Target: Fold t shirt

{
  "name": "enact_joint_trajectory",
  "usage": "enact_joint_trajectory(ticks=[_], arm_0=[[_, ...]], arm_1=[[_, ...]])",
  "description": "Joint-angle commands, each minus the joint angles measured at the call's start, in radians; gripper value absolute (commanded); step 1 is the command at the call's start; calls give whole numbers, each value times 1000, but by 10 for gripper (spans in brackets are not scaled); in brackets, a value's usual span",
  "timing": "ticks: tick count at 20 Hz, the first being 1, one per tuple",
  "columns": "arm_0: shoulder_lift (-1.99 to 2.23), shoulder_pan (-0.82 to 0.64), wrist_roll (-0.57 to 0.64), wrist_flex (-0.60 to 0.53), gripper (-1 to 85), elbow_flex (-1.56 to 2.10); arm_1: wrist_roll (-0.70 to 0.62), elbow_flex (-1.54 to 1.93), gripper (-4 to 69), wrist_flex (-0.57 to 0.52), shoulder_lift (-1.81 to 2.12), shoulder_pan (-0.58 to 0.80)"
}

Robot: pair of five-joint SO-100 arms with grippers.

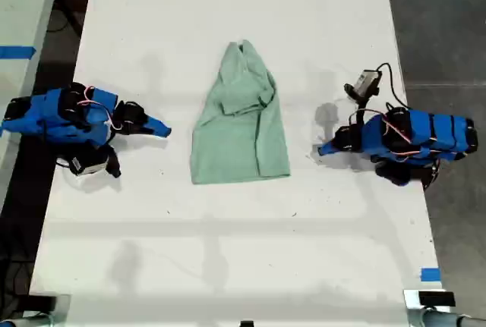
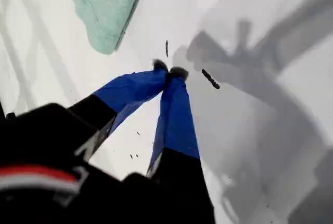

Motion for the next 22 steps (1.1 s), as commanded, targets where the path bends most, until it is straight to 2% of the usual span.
enact_joint_trajectory(ticks=[1,12,14,16,17,19,20,21,22], arm_0=[[8,15,-20,17,0,5],[9,49,-21,25,0,-2],[11,29,-67,52,0,-21],[-23,29,-173,40,0,-69],[-138,29,-222,40,0,-146],[-526,54,-242,57,0,-400],[-683,67,-241,67,17,-514],[-807,75,-241,78,151,-609],[-925,80,-236,86,211,-683]], arm_1=[[51,11,-3,80,15,-25],[58,12,-11,83,15,-29],[63,12,-12,83,15,-28],[72,20,-12,78,15,-20],[67,20,-12,78,15,-14],[64,21,-12,77,15,-12],[64,21,-12,77,15,-15],[61,21,-12,75,15,-17],[57,21,-12,75,15,-17]])
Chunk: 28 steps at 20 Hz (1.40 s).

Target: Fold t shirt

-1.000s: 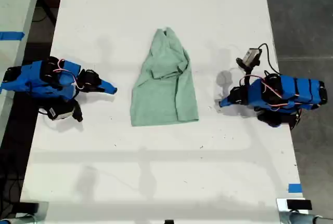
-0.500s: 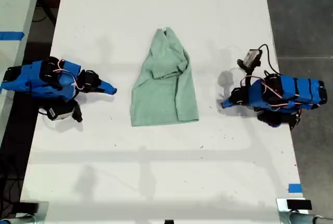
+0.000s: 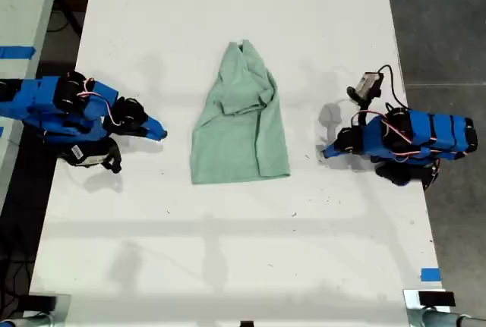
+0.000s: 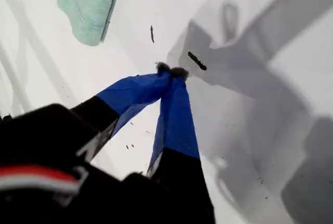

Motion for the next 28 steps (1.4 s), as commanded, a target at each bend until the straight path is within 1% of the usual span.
enact_joint_trajectory(ticks=[1,3,6,9,13,15,16,17,18,21,23,26,28], arm_0=[[-362,18,-2,5,225,-264],[-525,23,23,-15,233,-348],[-713,14,25,-52,235,-433],[-828,-15,44,-135,233,-453],[-1062,-29,44,-135,230,-575],[-1195,-29,44,-89,221,-684],[-1259,-35,44,-55,194,-736],[-1324,-43,55,-21,115,-788],[-1365,-51,49,5,7,-819],[-1417,-61,49,40,0,-867],[-1422,-63,28,66,0,-874],[-1351,-52,-34,140,0,-882],[-1301,-40,-23,196,0,-928]], arm_1=[[-8,23,-12,-5,9,3],[-9,23,-12,-5,9,3],[-14,23,-12,-6,9,6],[-14,25,-12,-6,9,5],[-15,25,-12,-6,9,5],[-15,25,-12,-8,9,3],[-15,25,-12,-8,9,2],[-17,25,-12,-8,9,2],[-17,25,-12,-8,9,2],[-18,25,-12,-8,9,-2],[-18,25,-12,-8,9,-2],[-18,25,-12,-8,9,-2],[-18,25,-12,-8,9,-2]])
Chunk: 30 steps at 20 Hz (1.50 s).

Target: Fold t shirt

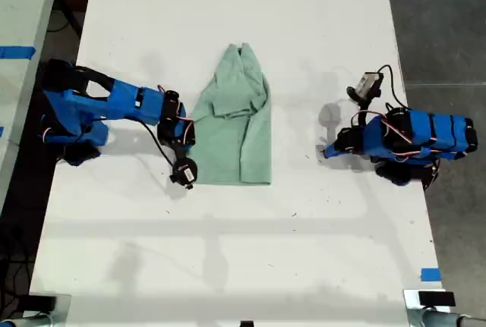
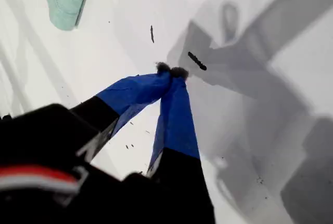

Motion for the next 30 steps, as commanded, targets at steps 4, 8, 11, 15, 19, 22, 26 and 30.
enact_joint_trajectory(ticks=[4,8,11,15,19,22,26,30], arm_0=[[-25,54,58,184,0,-397],[-350,74,152,336,0,-965],[-433,38,206,279,0,-1017],[-459,31,267,133,0,-1017],[-474,31,313,28,5,-1017],[-500,28,334,-15,197,-1017],[-531,25,357,-26,276,-1017],[-331,32,350,51,1,-965]], arm_1=[[-17,25,-12,-9,9,-3],[-17,25,-12,-9,9,-3],[-17,25,-12,-9,9,-5],[-18,25,-12,-9,9,-6],[-20,25,-12,-9,9,-6],[-20,23,-12,-9,9,-6],[-20,23,-12,-9,9,-8],[-21,23,-12,-9,9,-9]])
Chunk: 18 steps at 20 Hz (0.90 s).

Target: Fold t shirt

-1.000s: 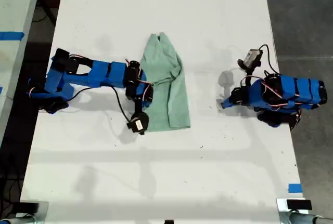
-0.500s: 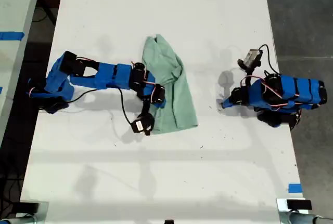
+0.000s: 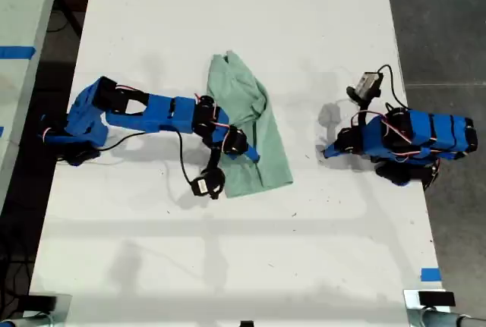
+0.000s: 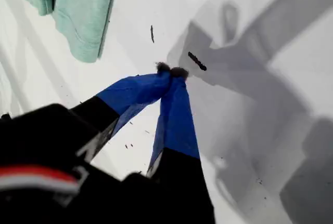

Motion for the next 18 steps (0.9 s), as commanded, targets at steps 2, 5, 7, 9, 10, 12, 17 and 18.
enact_joint_trajectory(ticks=[2,5,7,9,10,12,17,18], arm_0=[[350,-2,-26,101,0,11],[664,-37,-44,137,0,247],[982,-84,-60,6,0,650],[1324,-132,-101,-153,0,1106],[1468,-124,-127,-253,0,1316],[1600,-58,-206,-425,0,1626],[1661,8,-279,-727,0,2019],[1740,11,-265,-724,0,2062]], arm_1=[[-15,23,-12,-9,9,-9],[-15,23,-12,-9,9,-9],[-15,23,-12,-9,9,-9],[-15,23,-12,-9,9,-9],[-15,23,-12,-9,9,-8],[-14,25,-12,-9,9,-6],[-9,25,-12,-11,9,-6],[-8,25,-12,-11,9,-6]])
